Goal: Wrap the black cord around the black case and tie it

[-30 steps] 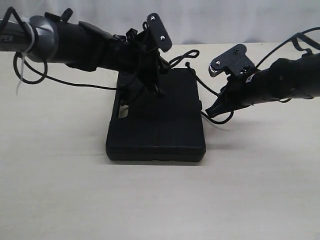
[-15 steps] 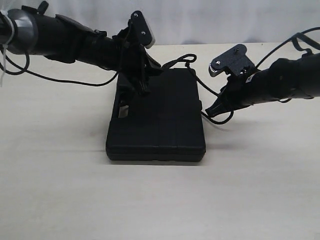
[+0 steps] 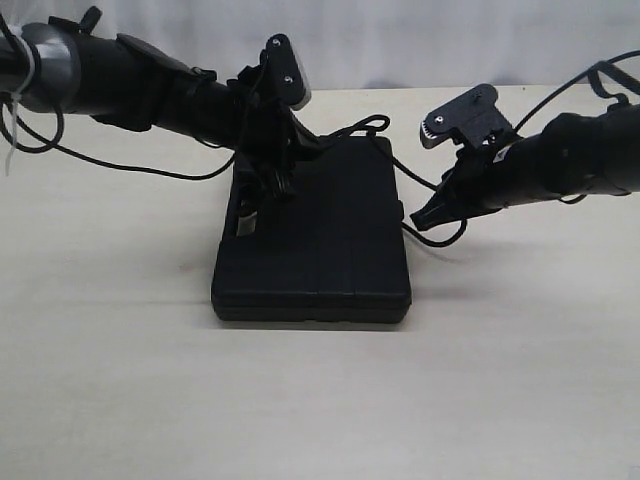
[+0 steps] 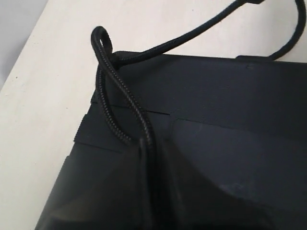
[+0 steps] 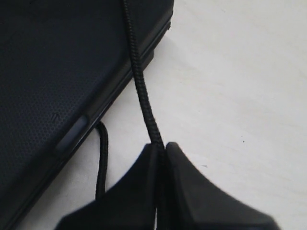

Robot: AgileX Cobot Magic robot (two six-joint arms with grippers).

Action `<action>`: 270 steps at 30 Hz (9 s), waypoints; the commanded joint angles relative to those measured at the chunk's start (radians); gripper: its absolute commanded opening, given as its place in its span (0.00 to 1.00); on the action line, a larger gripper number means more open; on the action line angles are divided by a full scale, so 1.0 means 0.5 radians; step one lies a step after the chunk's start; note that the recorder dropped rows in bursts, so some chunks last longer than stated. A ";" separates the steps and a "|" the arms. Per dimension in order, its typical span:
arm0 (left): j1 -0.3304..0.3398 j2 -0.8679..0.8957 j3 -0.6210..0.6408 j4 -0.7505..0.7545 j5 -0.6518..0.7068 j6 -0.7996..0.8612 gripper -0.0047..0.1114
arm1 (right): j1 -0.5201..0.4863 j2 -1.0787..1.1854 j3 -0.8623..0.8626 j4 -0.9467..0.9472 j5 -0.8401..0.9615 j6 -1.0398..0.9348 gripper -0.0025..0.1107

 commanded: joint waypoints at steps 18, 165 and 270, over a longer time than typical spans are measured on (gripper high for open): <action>0.004 -0.001 -0.014 -0.115 -0.009 0.041 0.04 | -0.005 -0.069 0.005 0.006 0.080 0.027 0.06; -0.068 -0.082 -0.010 0.458 0.298 0.203 0.04 | 0.137 0.216 -0.324 0.043 0.198 -0.200 0.06; 0.005 -0.214 -0.013 1.147 0.058 -0.806 0.39 | -0.133 -0.386 -0.248 0.582 -0.012 0.009 0.06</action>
